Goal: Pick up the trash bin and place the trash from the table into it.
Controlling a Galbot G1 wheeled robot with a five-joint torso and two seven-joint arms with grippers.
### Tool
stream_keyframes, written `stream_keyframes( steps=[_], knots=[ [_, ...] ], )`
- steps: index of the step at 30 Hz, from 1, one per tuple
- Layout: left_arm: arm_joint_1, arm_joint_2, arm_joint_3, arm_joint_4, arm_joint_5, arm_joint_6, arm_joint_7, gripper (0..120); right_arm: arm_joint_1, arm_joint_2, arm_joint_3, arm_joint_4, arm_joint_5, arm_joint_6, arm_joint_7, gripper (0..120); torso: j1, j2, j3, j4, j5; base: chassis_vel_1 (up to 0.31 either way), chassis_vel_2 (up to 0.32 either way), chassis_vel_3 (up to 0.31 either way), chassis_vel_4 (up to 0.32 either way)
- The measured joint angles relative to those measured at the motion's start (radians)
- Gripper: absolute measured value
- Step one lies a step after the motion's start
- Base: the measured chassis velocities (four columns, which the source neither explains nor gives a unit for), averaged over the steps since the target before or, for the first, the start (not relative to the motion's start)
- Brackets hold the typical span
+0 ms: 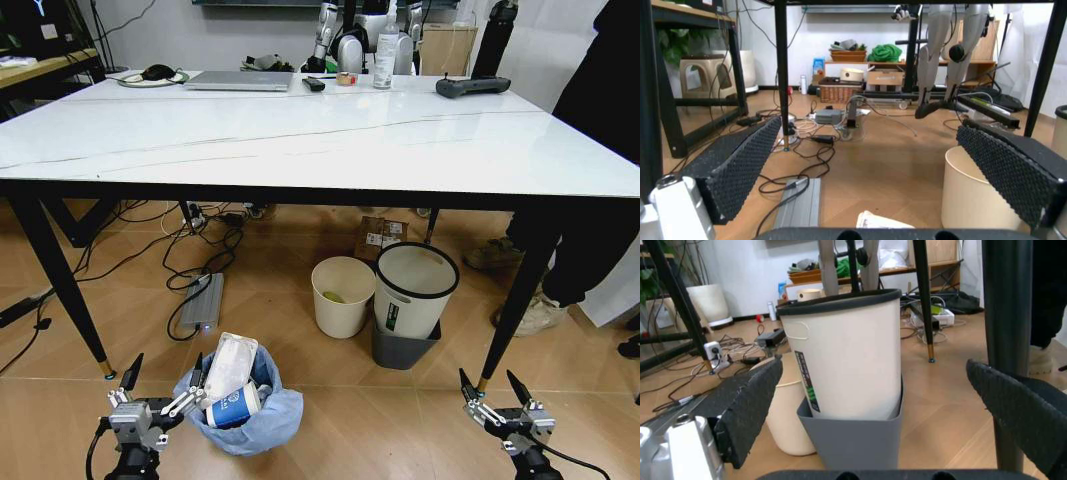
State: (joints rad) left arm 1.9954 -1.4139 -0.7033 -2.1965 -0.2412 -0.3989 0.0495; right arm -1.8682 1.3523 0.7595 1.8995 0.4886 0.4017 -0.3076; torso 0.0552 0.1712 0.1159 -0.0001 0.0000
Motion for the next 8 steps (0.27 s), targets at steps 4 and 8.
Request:
stream_keyframes(
  steps=[4, 8],
  knots=[
    [0.000, 0.000, 0.000, 0.000, 0.000, 0.000, 0.000, 100, 0.000, 0.000, 0.000, 0.000, 0.000, 0.000, 0.000, 100, 0.000, 0.000, 0.000, 0.0000, 0.0000, 0.000, 0.000, 0.000, 0.000],
    [0.000, 0.000, 0.000, 0.001, -0.001, 0.001, 0.000, 100, 0.000, 0.000, 0.000, 0.000, 0.000, 0.000, 0.000, 100, 0.000, 0.000, 0.000, 0.0000, 0.0000, 0.000, 0.000, 0.000, 0.000]
  ],
)
